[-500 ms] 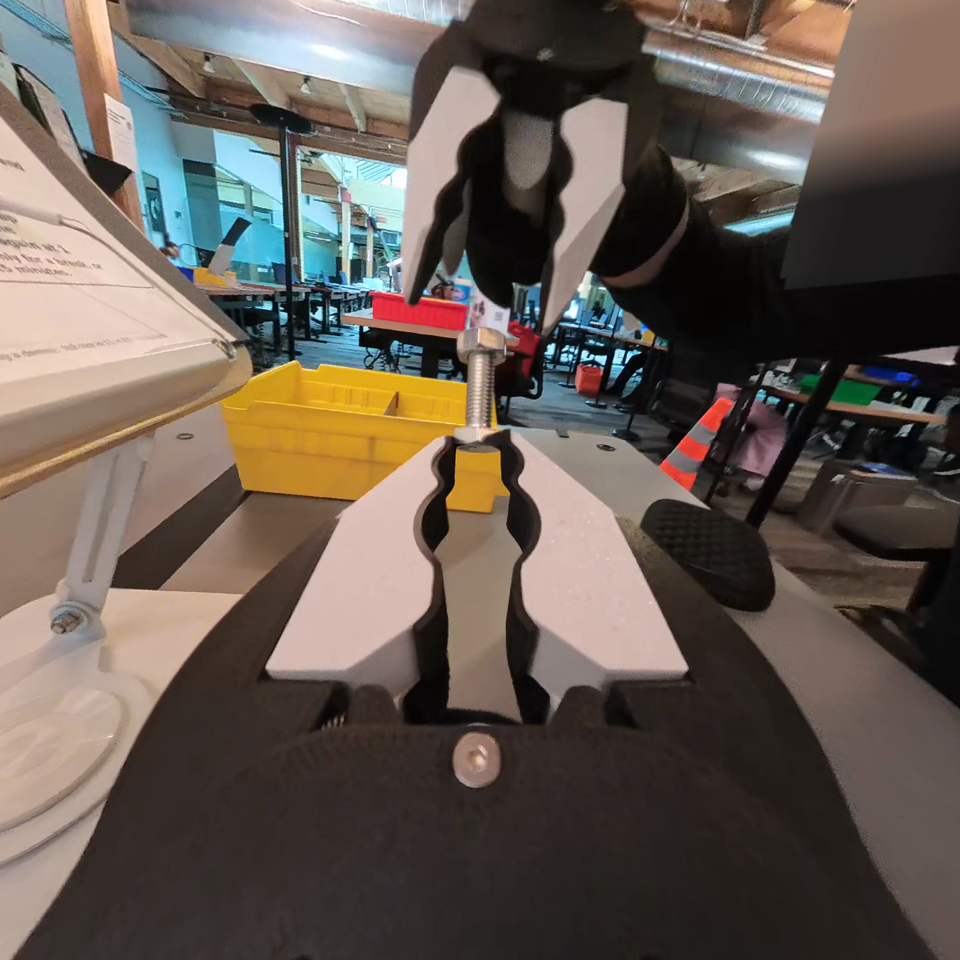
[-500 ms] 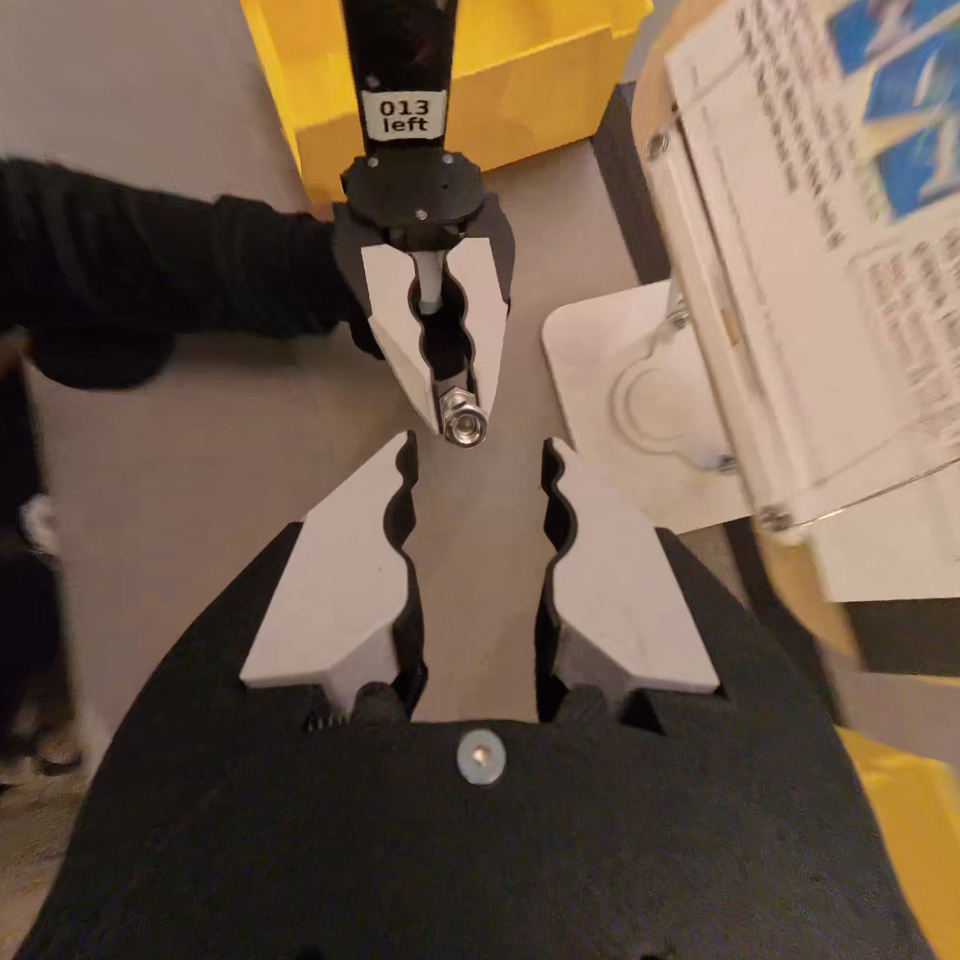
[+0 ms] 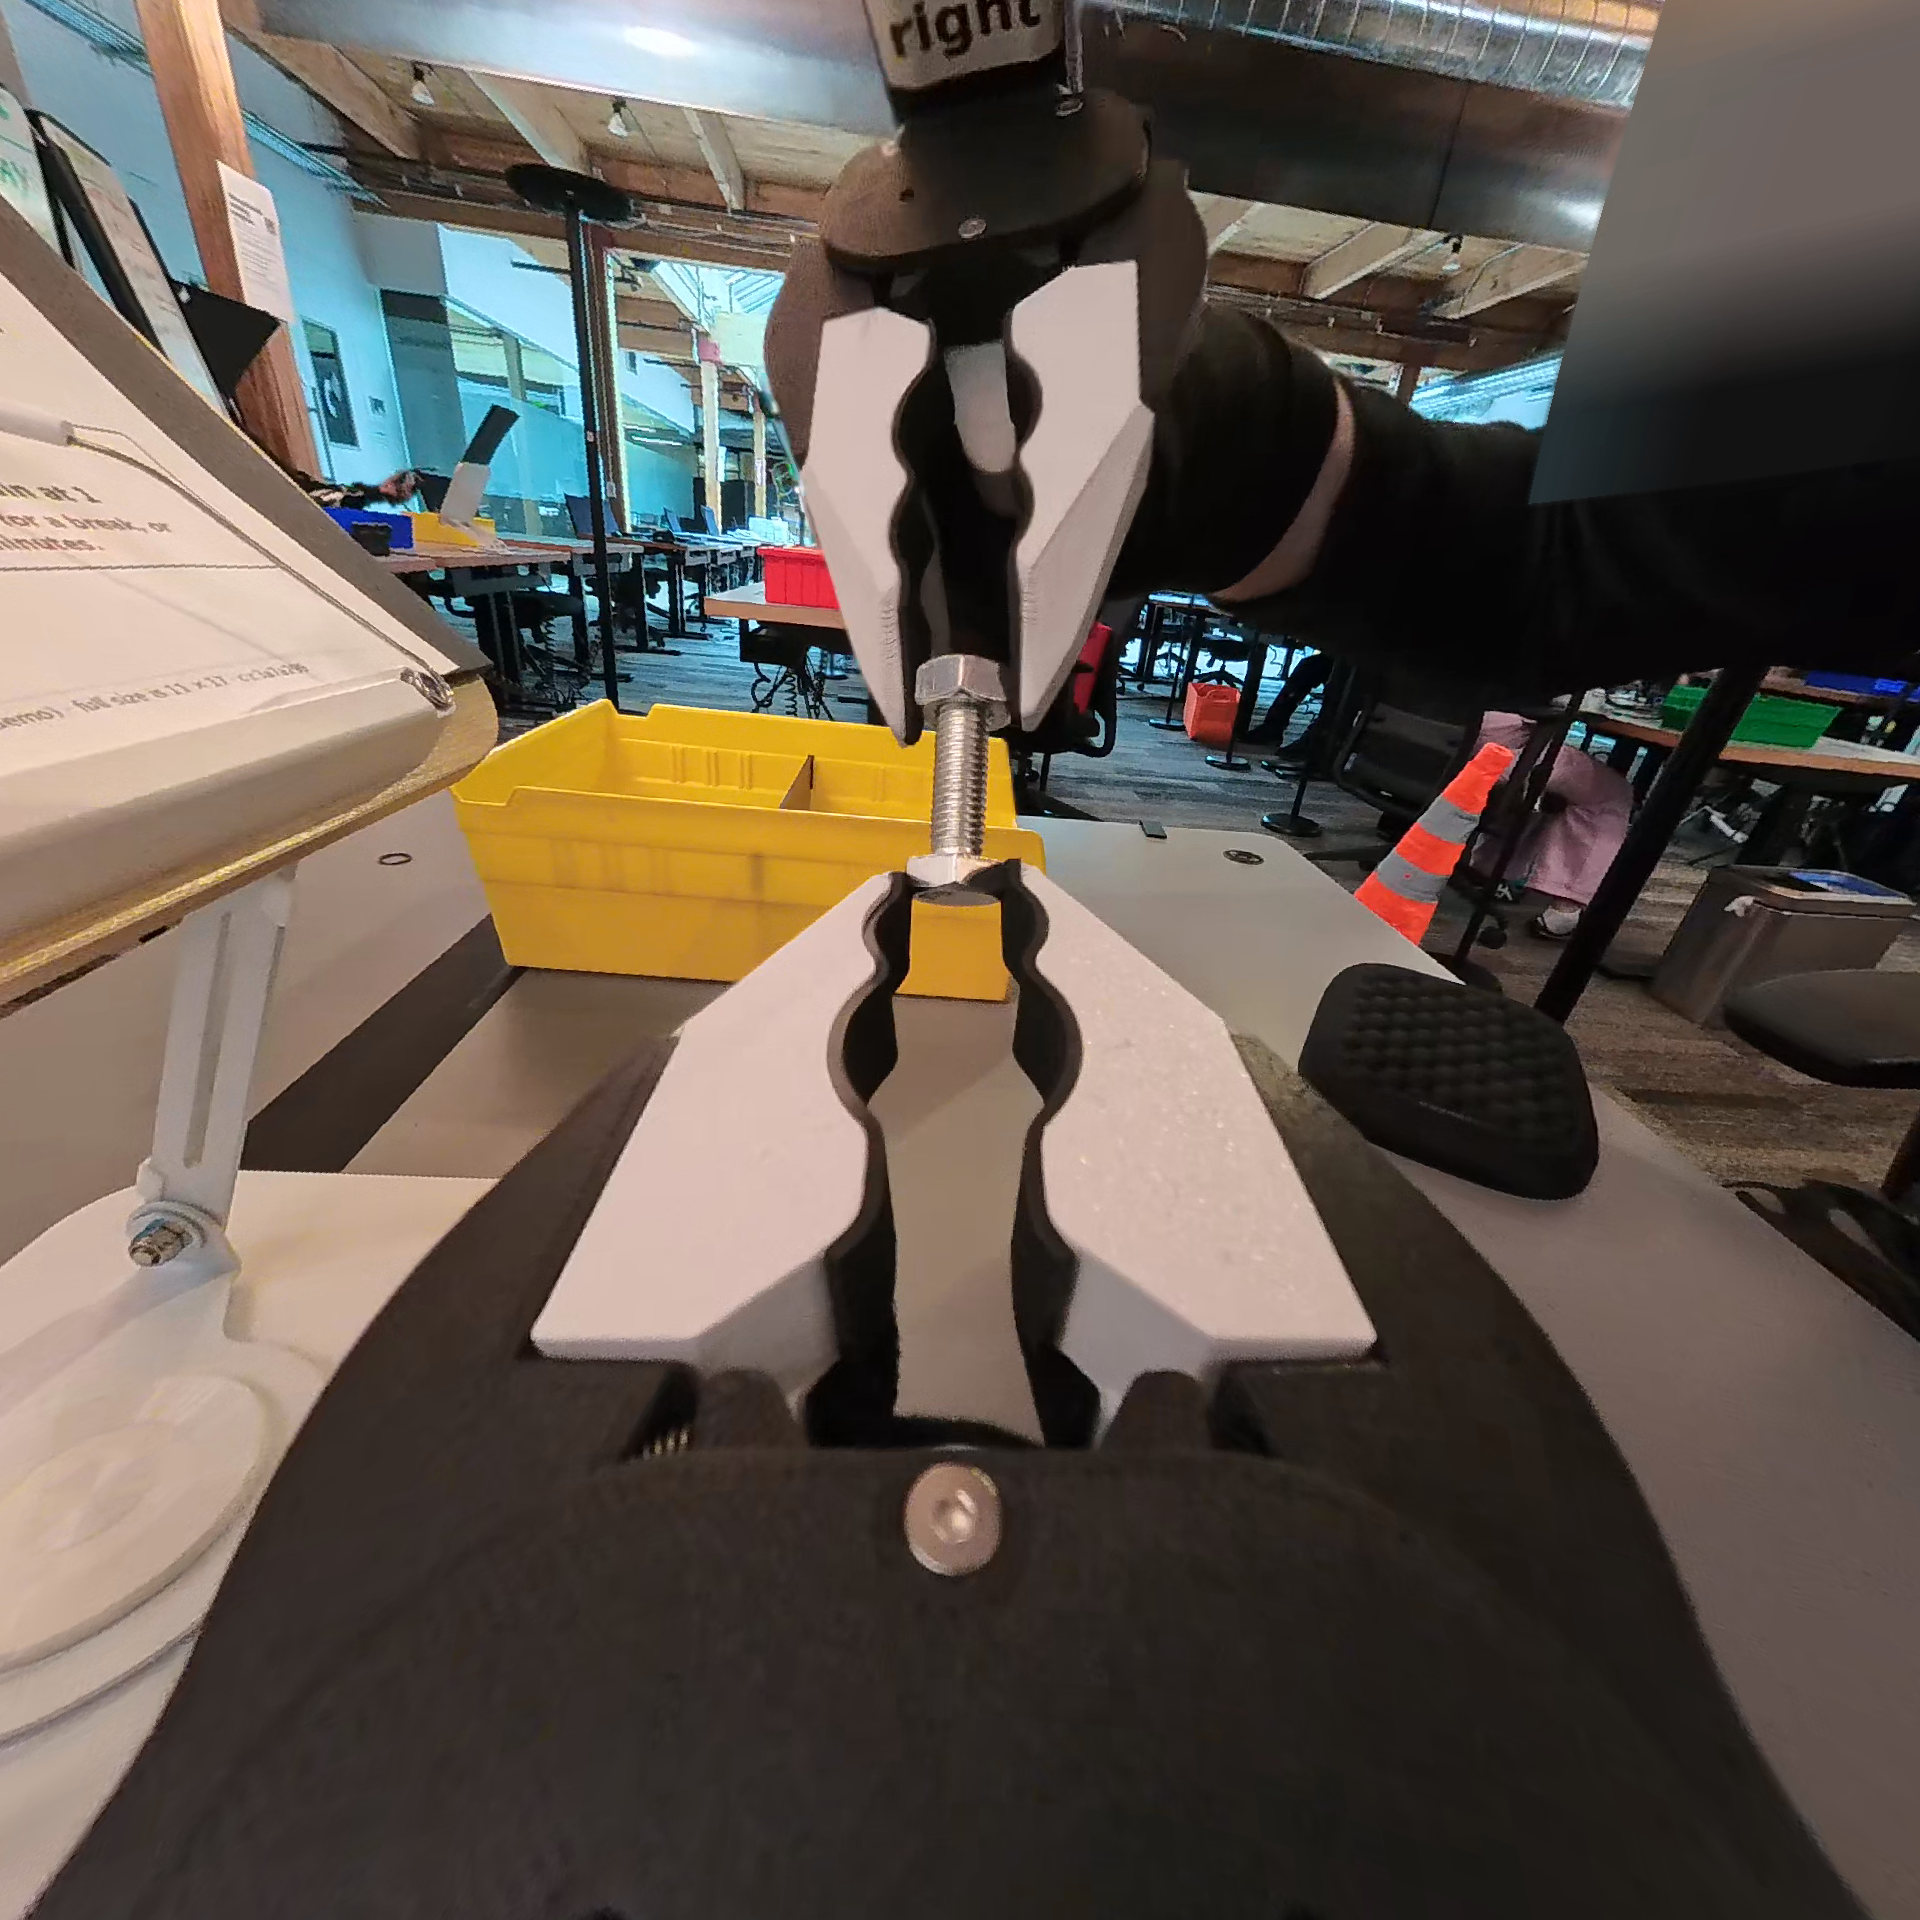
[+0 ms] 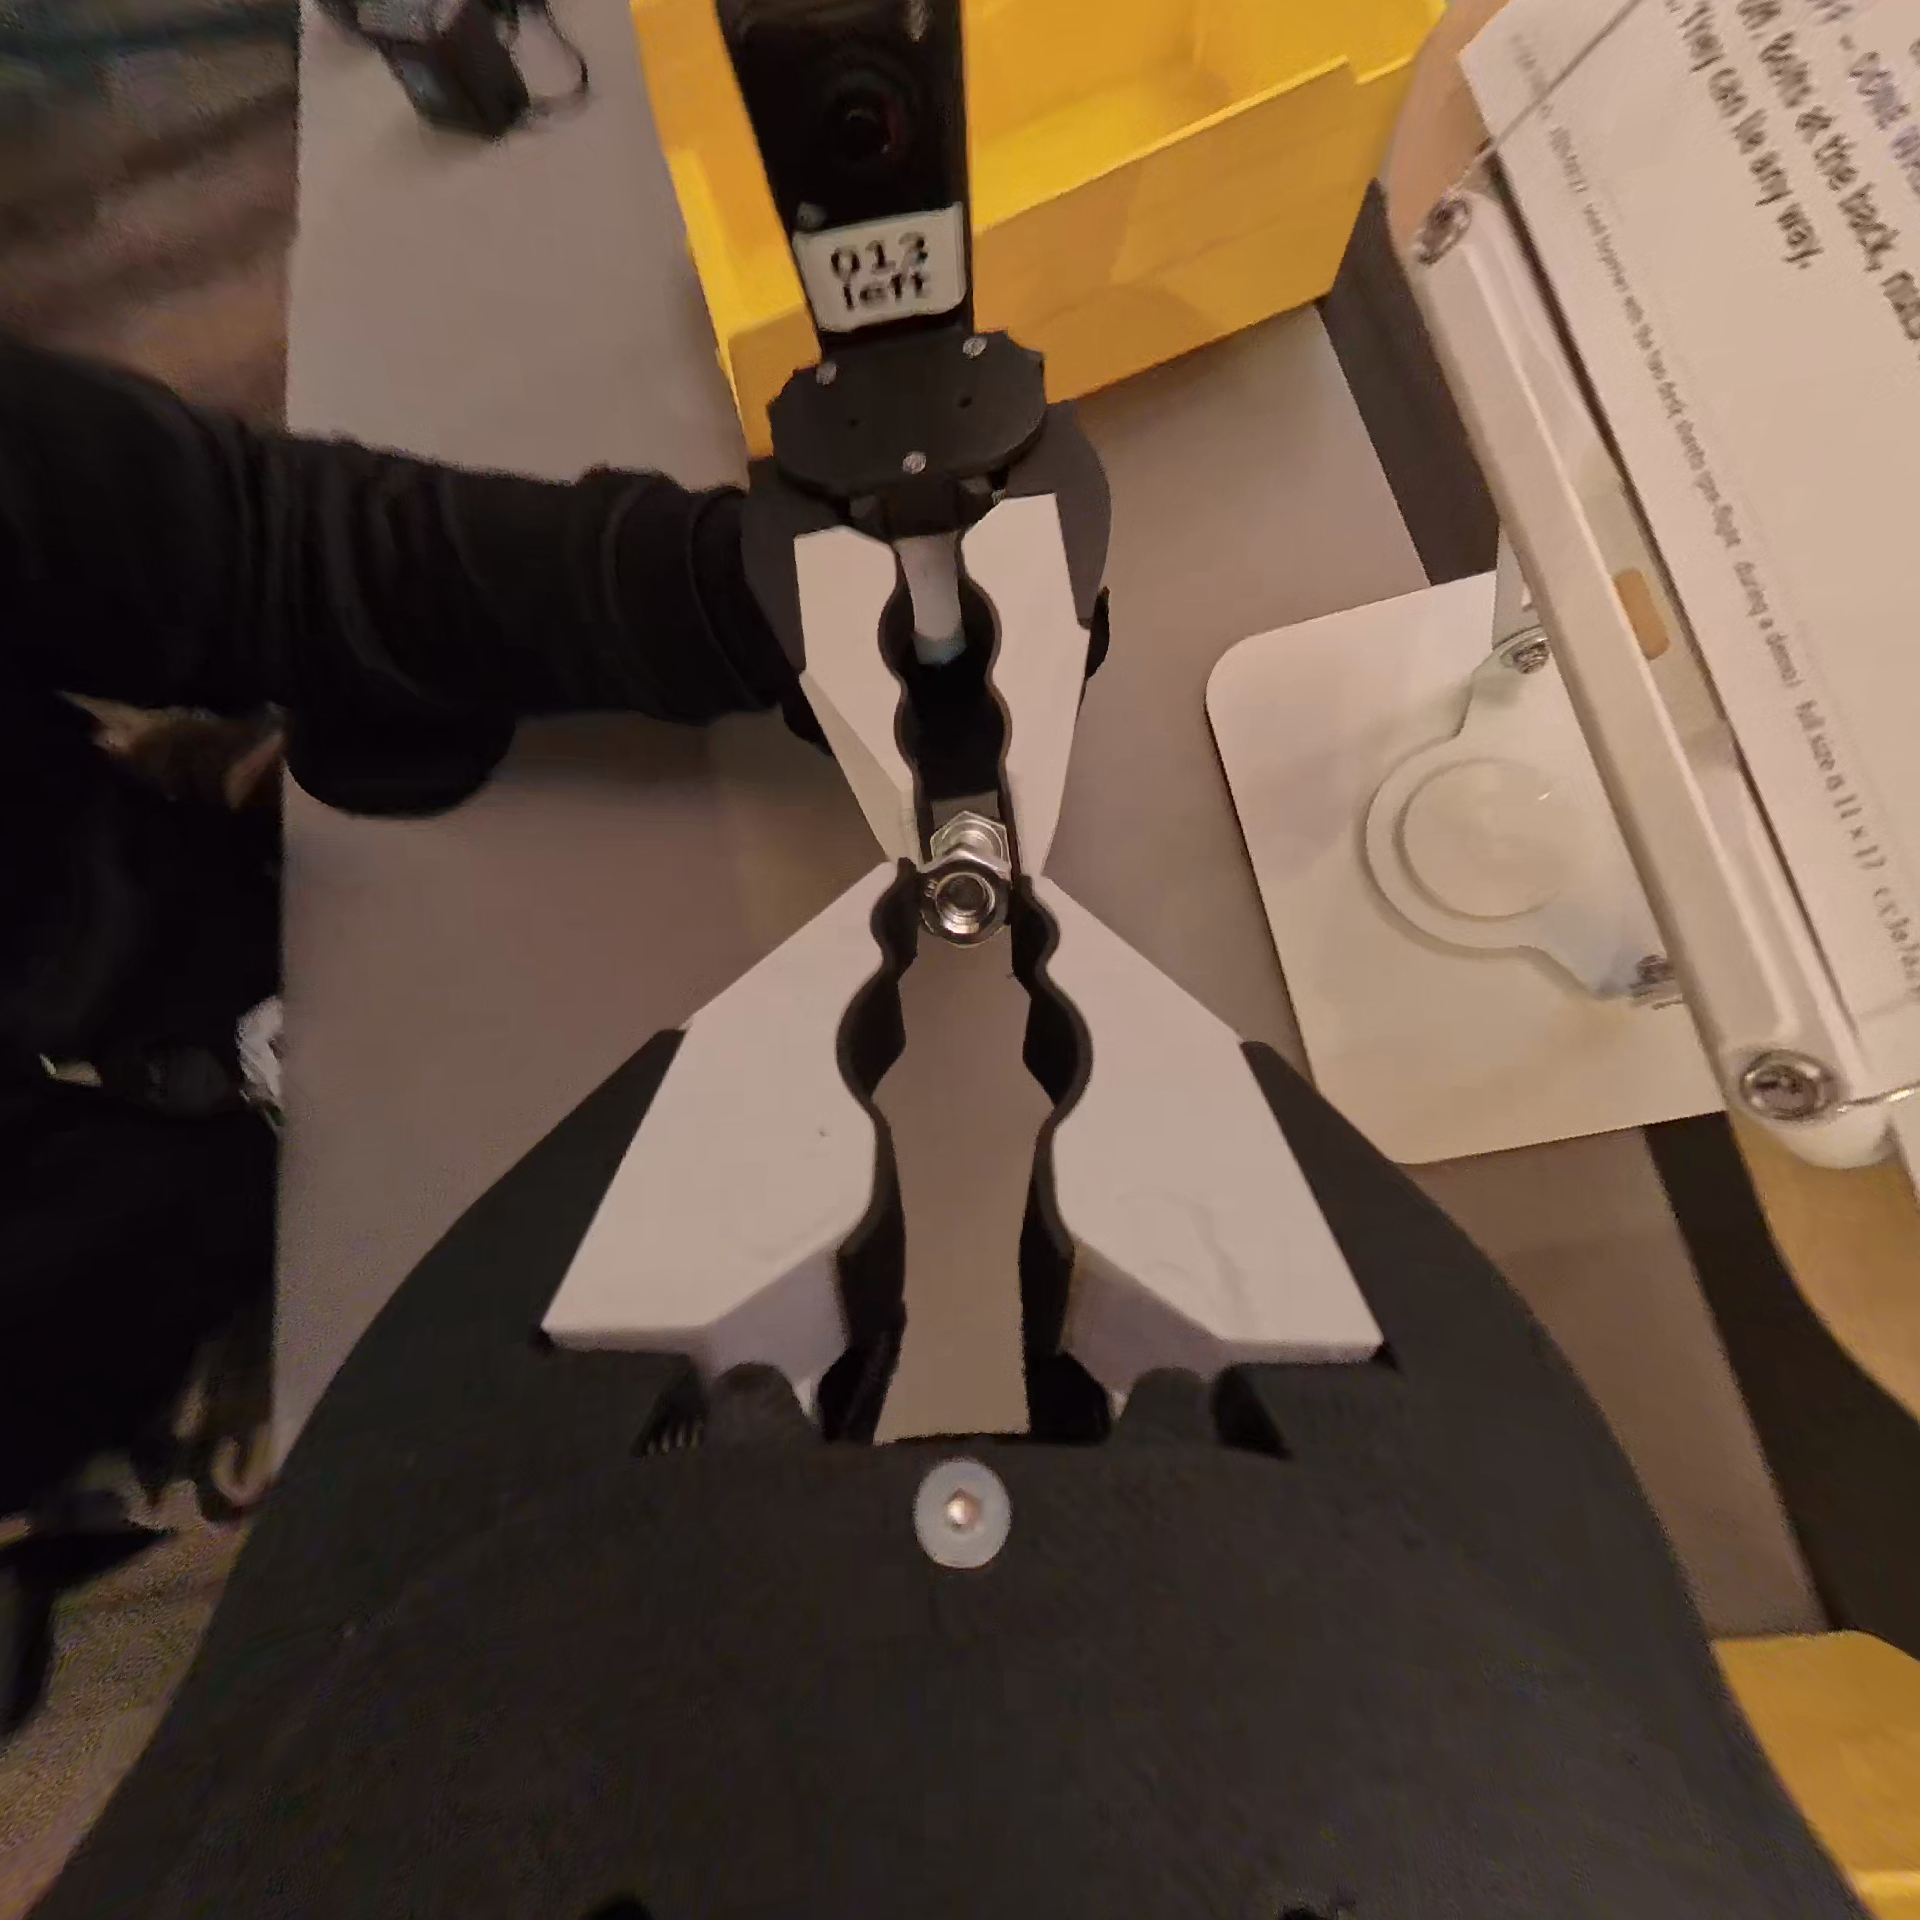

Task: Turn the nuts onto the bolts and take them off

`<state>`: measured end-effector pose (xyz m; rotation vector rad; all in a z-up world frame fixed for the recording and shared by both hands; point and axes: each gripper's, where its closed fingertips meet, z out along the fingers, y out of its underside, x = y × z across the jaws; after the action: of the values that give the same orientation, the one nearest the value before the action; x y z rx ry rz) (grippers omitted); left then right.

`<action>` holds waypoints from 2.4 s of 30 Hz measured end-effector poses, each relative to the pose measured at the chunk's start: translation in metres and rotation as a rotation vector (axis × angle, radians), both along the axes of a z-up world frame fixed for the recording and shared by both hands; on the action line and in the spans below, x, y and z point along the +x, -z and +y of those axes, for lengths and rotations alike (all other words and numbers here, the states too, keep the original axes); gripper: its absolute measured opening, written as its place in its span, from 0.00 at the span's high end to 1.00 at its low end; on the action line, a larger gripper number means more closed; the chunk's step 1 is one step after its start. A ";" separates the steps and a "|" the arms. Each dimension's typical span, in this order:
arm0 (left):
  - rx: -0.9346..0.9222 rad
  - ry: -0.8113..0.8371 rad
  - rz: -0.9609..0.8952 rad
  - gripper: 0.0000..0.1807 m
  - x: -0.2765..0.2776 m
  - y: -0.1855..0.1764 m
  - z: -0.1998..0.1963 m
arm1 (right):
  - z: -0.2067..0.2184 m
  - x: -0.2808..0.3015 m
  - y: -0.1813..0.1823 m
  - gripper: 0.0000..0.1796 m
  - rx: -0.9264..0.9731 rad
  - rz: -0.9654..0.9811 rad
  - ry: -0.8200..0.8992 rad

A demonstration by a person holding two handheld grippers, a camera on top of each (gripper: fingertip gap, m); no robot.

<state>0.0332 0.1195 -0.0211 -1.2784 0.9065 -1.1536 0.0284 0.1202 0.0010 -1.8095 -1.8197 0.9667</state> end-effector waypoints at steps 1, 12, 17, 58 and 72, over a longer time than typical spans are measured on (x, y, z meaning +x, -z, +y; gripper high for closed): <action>-0.004 0.005 0.008 0.91 0.001 0.002 0.000 | 0.000 0.001 0.002 0.91 0.040 -0.019 -0.034; -0.081 0.152 -0.050 0.91 0.001 0.008 -0.012 | -0.001 0.007 0.012 0.92 1.248 -0.390 -0.755; -0.088 0.180 -0.078 0.91 -0.004 0.005 -0.015 | -0.001 0.000 0.005 0.91 1.685 -0.531 -0.978; -0.110 0.070 0.048 0.91 0.006 0.029 0.004 | 0.096 0.324 0.178 0.92 0.245 -0.863 0.328; -0.109 0.086 0.021 0.91 0.010 0.024 0.002 | 0.081 0.222 0.051 0.86 0.486 -0.434 0.374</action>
<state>0.0430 0.1217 -0.0455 -1.3529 0.9322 -1.2739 0.2499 0.2008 -0.0502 -2.0186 -1.6523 -0.0170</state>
